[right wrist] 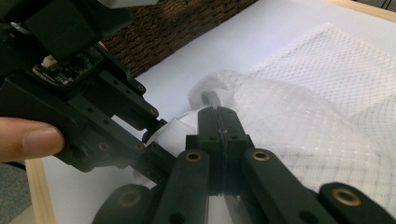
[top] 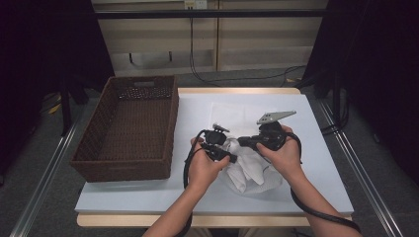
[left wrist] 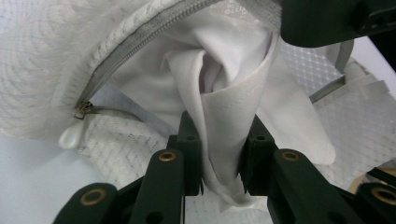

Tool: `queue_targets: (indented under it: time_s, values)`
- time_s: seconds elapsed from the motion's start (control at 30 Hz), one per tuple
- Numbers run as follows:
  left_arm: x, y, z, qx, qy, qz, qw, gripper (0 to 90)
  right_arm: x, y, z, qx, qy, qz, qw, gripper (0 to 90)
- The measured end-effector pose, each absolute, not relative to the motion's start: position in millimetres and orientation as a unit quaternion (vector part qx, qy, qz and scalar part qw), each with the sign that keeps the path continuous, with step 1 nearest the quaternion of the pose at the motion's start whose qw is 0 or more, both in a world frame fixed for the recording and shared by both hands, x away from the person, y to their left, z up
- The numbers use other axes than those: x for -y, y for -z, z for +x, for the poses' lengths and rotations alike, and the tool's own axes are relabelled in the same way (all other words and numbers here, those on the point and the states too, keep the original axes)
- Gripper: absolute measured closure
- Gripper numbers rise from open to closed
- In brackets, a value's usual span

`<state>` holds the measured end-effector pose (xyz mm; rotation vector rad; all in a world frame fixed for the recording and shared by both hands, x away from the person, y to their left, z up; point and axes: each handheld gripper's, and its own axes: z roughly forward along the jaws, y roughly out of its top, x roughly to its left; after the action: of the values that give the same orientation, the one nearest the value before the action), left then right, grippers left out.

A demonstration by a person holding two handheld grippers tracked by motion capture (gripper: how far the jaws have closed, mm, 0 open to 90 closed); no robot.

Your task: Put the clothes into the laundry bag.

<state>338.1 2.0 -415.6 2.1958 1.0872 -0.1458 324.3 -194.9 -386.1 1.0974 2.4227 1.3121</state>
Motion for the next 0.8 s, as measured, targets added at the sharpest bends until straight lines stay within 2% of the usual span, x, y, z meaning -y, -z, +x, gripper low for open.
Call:
queue_targets:
  time_s: [0.8]
  values:
    - [6, 415, 356, -0.436, 0.041, 0.822, 0.363, 73.6, 200, 374, 323, -0.810, -0.452, 0.363, 0.090, 90.0]
